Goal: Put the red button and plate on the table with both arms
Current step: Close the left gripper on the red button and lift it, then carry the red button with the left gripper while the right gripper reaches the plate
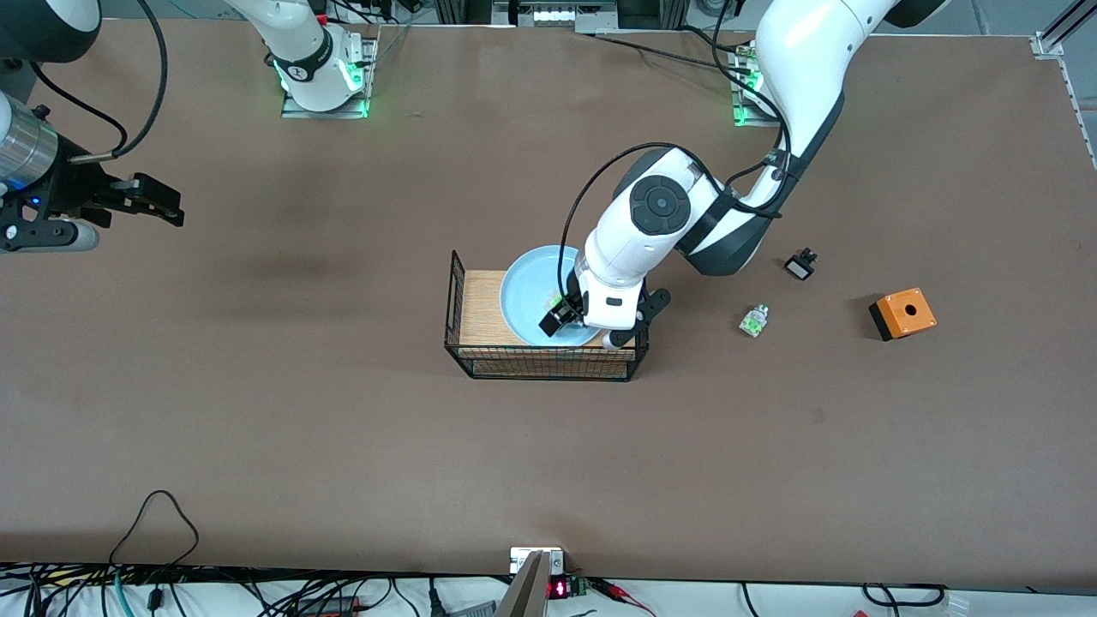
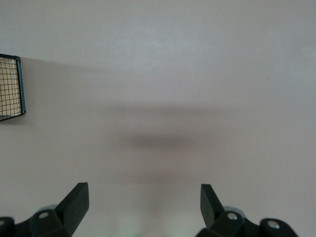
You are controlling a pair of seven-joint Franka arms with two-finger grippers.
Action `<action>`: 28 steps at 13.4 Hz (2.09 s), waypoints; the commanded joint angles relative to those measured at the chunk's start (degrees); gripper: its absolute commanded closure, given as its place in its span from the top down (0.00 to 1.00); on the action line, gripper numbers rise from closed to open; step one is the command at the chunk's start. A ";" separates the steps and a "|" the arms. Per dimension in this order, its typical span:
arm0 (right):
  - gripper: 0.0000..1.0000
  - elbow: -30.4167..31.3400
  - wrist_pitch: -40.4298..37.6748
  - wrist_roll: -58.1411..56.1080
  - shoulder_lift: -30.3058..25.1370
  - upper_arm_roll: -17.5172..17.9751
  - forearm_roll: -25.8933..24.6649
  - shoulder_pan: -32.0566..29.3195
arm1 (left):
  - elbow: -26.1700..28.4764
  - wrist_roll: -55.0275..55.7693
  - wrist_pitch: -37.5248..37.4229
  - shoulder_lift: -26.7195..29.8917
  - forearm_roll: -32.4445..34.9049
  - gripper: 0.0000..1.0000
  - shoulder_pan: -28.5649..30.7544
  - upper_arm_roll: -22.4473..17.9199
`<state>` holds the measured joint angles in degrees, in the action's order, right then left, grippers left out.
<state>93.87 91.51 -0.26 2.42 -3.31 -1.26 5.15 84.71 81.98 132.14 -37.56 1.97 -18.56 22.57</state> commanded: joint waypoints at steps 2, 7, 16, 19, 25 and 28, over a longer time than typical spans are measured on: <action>1.00 -1.59 -0.46 0.17 0.39 0.15 0.12 -0.05 | -1.48 1.43 -3.73 0.03 1.46 0.38 -0.69 -0.16; 1.00 -1.59 -0.46 0.17 0.39 0.15 0.12 0.12 | -1.92 1.43 -7.50 2.48 1.46 0.26 -1.22 0.02; 1.00 -1.59 -0.20 0.17 1.27 0.15 0.20 -0.05 | -2.80 -15.83 -25.16 12.42 1.55 0.24 0.01 0.64; 1.00 -1.59 -0.28 0.96 1.18 0.41 1.16 0.38 | -5.70 -29.11 -28.86 12.42 2.07 0.24 5.01 0.46; 1.00 -1.59 2.52 25.62 2.85 0.76 6.71 14.69 | -4.74 -52.84 -31.25 11.63 3.03 0.24 14.50 0.46; 1.00 -2.55 5.76 39.24 5.74 0.76 6.88 22.77 | -3.68 -64.45 -31.25 10.23 4.36 0.24 19.42 0.46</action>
<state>93.28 95.52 32.40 5.83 -1.84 5.03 24.23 80.77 24.14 101.52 -26.63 4.90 -2.19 22.18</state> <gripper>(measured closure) 0.000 0.564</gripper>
